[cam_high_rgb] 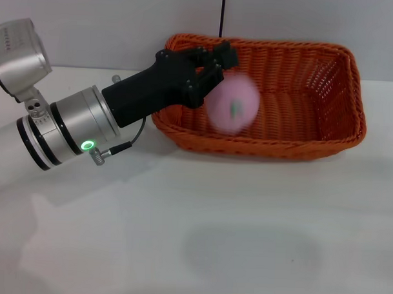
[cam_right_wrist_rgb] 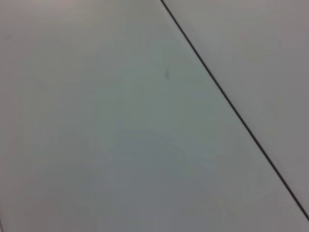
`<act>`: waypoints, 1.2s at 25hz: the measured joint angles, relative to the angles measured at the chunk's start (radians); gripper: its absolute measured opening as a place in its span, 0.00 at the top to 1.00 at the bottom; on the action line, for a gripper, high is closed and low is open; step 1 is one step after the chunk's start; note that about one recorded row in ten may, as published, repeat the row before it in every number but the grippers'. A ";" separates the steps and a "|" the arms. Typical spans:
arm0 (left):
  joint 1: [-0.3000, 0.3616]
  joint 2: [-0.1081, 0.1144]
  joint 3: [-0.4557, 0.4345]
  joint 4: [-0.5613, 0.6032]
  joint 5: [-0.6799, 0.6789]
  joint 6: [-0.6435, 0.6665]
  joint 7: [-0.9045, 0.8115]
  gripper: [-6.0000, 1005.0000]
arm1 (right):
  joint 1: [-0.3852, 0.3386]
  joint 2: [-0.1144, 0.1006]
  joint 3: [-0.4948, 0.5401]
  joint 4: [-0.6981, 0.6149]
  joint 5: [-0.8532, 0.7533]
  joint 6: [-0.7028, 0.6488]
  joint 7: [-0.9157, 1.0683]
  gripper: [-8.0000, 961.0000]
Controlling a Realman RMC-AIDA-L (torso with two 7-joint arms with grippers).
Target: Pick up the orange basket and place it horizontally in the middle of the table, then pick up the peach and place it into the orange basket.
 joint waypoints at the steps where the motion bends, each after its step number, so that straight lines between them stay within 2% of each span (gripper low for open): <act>1: 0.001 0.000 0.001 -0.002 0.000 0.005 -0.002 0.93 | 0.002 0.000 0.000 0.000 -0.004 0.000 0.000 0.43; 10: 0.010 -0.001 0.001 -0.002 -0.007 0.011 -0.003 0.74 | 0.004 0.001 -0.001 0.002 -0.014 0.001 -0.002 0.43; 16: 0.027 0.000 -0.010 -0.002 -0.027 0.002 -0.003 0.51 | -0.003 0.001 0.007 0.002 -0.014 0.001 -0.003 0.43; 17: 0.027 0.000 -0.010 -0.002 -0.027 0.002 -0.003 0.41 | -0.004 0.002 0.008 0.002 -0.014 0.001 -0.003 0.43; 18: 0.109 0.006 -0.047 -0.003 -0.131 -0.061 0.033 0.30 | -0.005 0.002 0.010 0.002 -0.012 0.000 -0.003 0.43; 19: 0.109 0.006 -0.047 -0.003 -0.131 -0.061 0.033 0.30 | -0.006 0.002 0.011 0.002 -0.010 0.000 -0.002 0.43; 20: 0.181 0.007 -0.115 0.010 -0.195 -0.155 0.104 0.30 | -0.007 0.002 0.013 0.002 -0.009 -0.002 -0.002 0.43; 25: 0.277 0.002 -0.209 0.066 -0.303 -0.290 0.236 0.29 | -0.011 0.003 0.055 0.004 -0.005 -0.009 0.003 0.43; 30: 0.326 0.004 -0.258 0.203 -0.509 -0.400 0.334 0.30 | -0.012 0.004 0.094 0.012 -0.004 -0.008 0.004 0.43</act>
